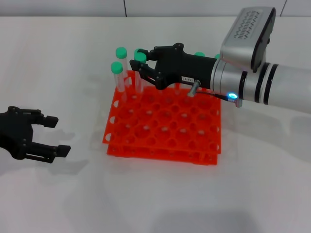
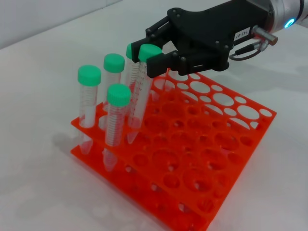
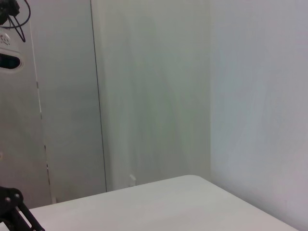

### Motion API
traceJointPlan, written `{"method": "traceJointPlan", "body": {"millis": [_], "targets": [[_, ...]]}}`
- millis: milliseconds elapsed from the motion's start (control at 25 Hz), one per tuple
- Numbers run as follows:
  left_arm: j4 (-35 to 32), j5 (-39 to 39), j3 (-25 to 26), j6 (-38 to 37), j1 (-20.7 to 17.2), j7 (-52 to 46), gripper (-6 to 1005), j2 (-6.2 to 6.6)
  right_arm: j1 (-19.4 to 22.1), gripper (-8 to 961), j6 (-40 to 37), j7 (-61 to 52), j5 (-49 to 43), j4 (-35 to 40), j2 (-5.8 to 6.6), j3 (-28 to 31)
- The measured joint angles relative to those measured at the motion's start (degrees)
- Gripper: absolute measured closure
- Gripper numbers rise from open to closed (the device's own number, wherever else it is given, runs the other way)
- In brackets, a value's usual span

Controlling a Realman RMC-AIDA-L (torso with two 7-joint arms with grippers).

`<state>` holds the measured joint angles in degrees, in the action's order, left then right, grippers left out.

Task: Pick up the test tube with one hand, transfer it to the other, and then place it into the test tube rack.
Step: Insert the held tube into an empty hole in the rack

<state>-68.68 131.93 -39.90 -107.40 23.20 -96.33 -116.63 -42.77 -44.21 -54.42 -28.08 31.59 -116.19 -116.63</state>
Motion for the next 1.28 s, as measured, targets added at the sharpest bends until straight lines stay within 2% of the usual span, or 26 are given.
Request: {"method": "traceJointPlan", "body": {"millis": [1280], "targets": [[0.0, 0.2, 0.0, 0.0, 0.0, 0.0, 119, 0.0, -0.4, 658, 0.1, -1.0, -0.1, -0.4, 0.09, 0.0]]}}
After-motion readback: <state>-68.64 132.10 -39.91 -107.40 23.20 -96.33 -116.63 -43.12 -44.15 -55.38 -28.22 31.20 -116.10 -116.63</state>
